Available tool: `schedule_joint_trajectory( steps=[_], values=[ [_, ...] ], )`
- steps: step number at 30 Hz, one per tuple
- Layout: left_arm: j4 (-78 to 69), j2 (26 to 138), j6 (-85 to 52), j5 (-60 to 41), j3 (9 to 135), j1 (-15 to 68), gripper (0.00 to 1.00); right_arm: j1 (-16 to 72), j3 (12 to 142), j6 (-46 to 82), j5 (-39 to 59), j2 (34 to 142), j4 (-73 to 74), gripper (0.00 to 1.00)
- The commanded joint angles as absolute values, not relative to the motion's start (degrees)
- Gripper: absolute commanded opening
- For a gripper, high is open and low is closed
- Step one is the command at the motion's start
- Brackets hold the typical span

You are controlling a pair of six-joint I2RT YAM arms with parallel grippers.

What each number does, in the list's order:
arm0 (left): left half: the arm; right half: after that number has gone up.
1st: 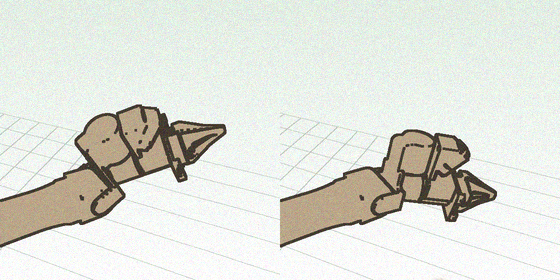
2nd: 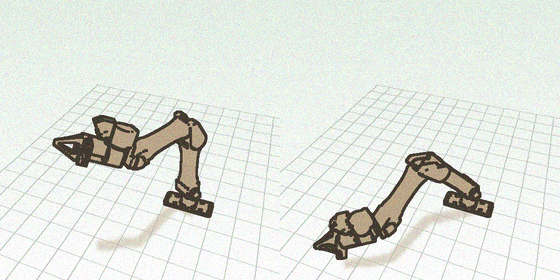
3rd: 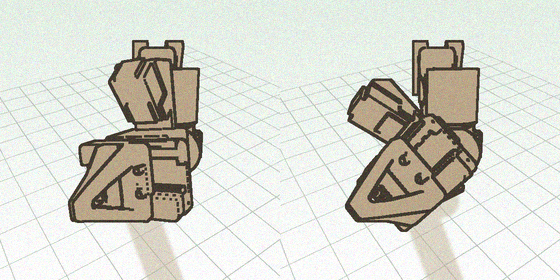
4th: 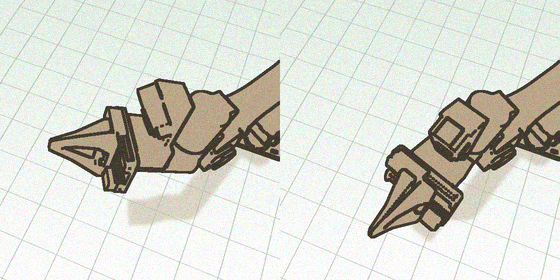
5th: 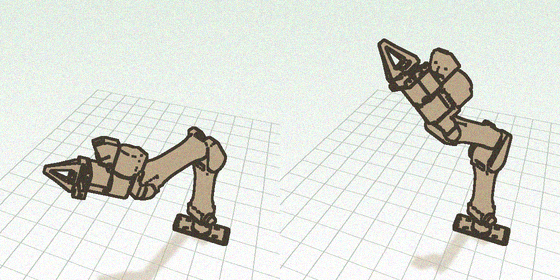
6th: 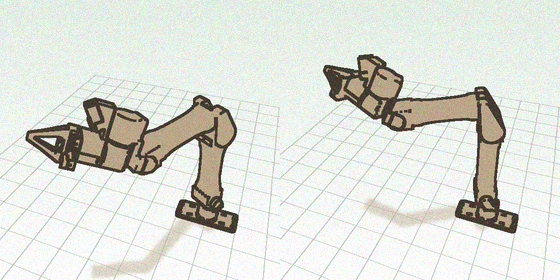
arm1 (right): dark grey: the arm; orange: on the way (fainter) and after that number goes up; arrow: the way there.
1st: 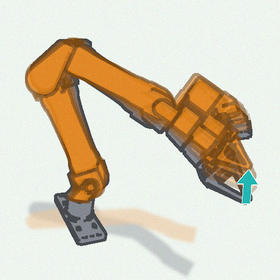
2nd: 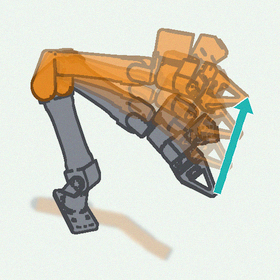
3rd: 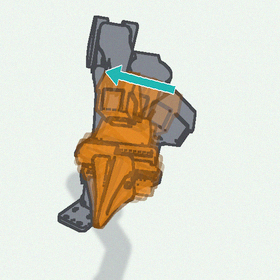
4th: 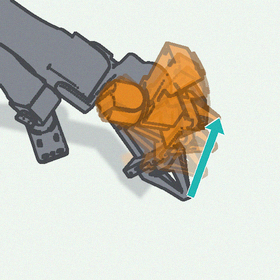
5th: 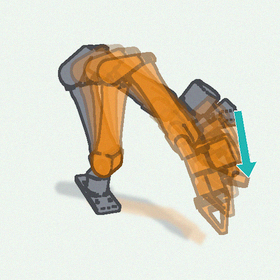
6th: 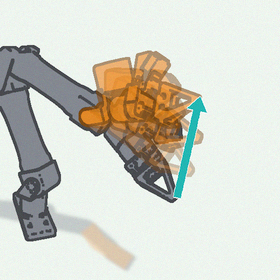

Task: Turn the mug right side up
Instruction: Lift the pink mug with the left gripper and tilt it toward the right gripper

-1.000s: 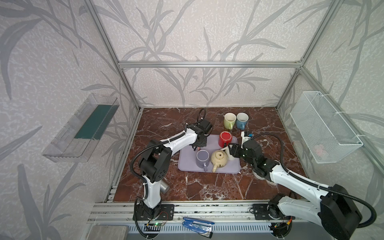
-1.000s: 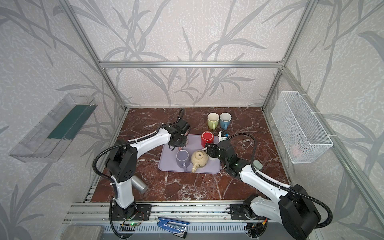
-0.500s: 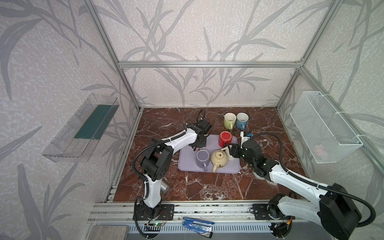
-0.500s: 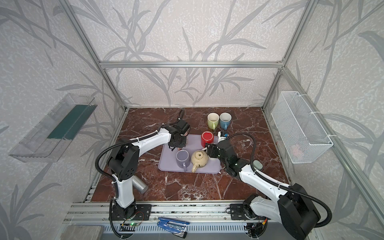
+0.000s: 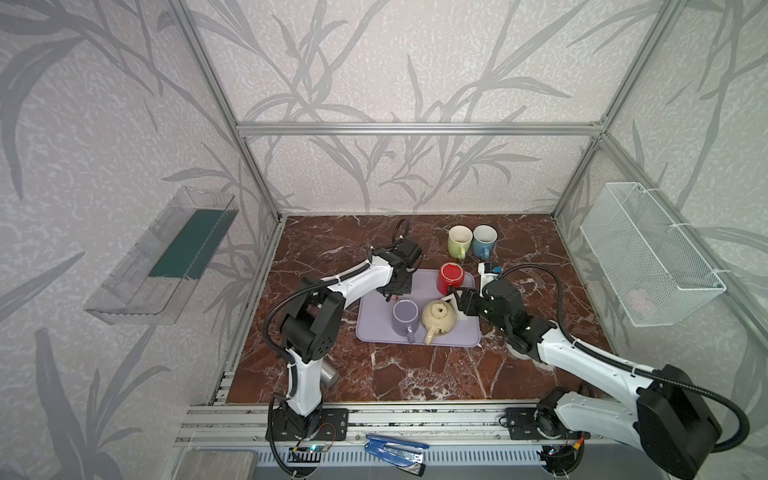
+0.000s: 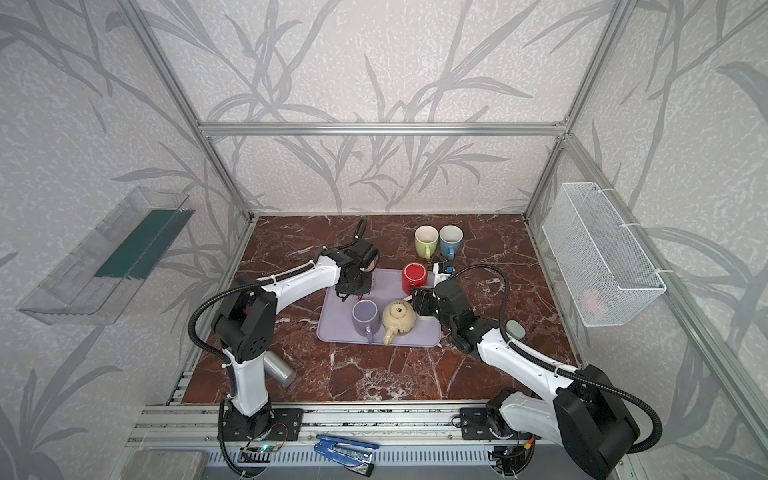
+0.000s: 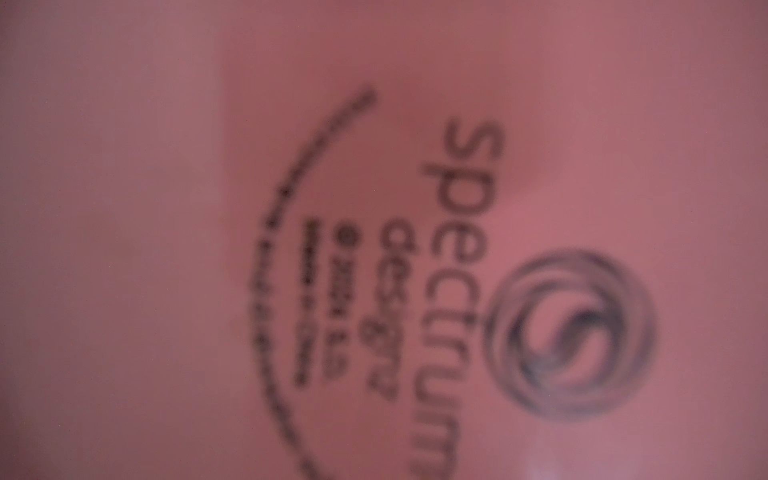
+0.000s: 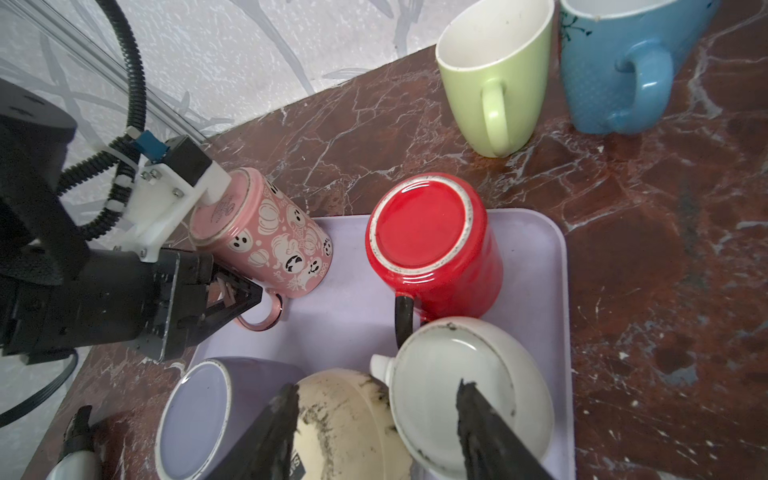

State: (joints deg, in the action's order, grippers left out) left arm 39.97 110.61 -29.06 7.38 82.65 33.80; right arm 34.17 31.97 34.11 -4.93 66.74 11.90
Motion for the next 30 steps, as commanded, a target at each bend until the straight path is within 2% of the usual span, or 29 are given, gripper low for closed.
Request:
schedule_joint_trajectory(
  steps=[1, 18, 30],
  values=[
    [38.9, 105.7, -28.0, 8.4, 82.1, 33.1, 0.00, 34.0, 31.0, 32.5, -2.5, 67.5, 15.4, 0.61],
    [30.7, 89.7, -22.9, 1.8, 74.7, 32.5, 0.00, 34.1, 29.2, 27.7, 6.1, 67.5, 23.5, 0.61],
    [22.0, 75.5, -20.8, -10.6, 67.4, 31.4, 0.00, 32.2, 29.0, 28.4, 21.6, 67.9, 35.2, 0.62]
  ],
)
